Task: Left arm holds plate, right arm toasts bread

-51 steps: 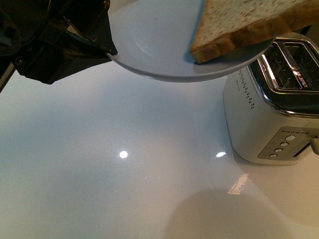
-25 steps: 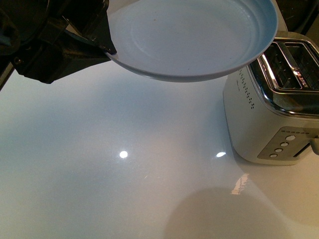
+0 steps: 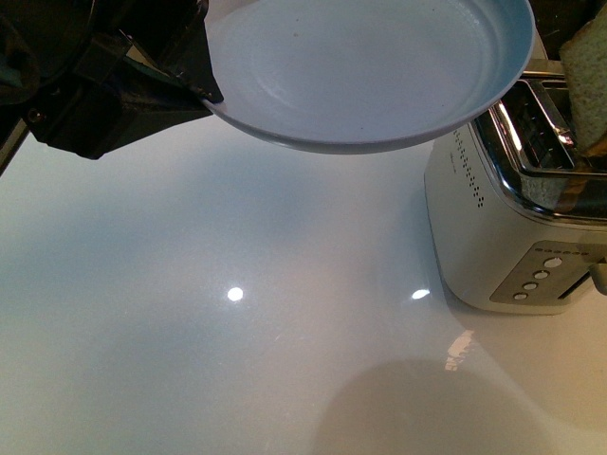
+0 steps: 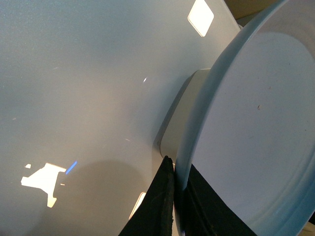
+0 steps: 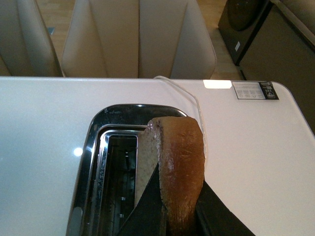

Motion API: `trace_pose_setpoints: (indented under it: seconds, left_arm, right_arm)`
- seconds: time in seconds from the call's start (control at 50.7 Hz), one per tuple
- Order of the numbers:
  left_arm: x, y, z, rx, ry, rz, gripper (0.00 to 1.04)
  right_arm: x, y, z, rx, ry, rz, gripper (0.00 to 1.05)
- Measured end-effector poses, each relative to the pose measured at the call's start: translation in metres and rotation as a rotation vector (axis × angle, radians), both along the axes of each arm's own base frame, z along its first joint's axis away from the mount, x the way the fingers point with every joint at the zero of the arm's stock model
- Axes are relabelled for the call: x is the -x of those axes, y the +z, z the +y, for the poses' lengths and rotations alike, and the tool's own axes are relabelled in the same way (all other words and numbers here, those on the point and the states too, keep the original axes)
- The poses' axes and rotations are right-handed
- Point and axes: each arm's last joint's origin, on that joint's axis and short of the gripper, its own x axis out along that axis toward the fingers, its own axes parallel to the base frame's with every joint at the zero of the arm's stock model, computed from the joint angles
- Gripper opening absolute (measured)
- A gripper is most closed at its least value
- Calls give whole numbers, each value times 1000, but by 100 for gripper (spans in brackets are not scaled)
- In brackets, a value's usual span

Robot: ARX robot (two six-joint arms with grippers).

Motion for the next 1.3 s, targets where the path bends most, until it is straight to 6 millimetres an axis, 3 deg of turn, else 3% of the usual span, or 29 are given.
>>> trace_pose_setpoints:
  seconds: [0.671, 1.124, 1.302]
  left_arm:
    - [0, 0, 0, 0, 0, 0, 3]
    - [0, 0, 0, 0, 0, 0, 3]
    - [0, 0, 0, 0, 0, 0, 3]
  right_arm:
    - [-8, 5, 18, 6, 48, -19, 4]
    - [-17, -40, 24, 13, 61, 100, 4]
    - [-16, -47, 24, -12, 63, 118, 29]
